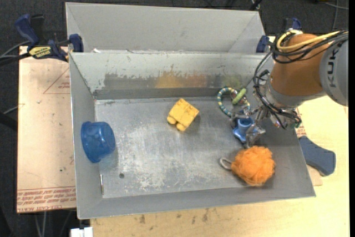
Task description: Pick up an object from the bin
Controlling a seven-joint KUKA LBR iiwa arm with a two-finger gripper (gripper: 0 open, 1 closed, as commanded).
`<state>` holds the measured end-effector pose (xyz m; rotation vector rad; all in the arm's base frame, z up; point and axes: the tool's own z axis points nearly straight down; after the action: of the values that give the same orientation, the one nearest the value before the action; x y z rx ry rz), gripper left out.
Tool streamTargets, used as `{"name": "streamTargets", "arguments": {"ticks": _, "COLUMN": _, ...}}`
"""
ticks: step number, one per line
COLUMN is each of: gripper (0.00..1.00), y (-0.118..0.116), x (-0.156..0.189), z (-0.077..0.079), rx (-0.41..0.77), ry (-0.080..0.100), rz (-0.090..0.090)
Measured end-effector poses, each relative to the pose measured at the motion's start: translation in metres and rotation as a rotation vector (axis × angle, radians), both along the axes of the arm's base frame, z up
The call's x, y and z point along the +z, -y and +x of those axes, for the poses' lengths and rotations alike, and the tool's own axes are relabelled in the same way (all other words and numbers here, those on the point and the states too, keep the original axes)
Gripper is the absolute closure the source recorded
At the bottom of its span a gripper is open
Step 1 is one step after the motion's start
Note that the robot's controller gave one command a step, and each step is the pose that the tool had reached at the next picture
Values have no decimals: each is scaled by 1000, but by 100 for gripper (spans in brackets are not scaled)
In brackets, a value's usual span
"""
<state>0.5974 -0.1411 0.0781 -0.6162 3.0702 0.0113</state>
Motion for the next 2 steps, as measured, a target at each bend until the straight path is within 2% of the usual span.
{"name": "streamTargets", "arguments": {"ticks": 1, "gripper": 100, "y": 0, "x": 0, "z": 5, "rx": 0, "ry": 4, "rz": 0}}
{"name": "streamTargets", "arguments": {"ticks": 2, "gripper": 100, "y": 1, "x": 45, "z": -3, "rx": 7, "ry": -11, "rz": -6}}
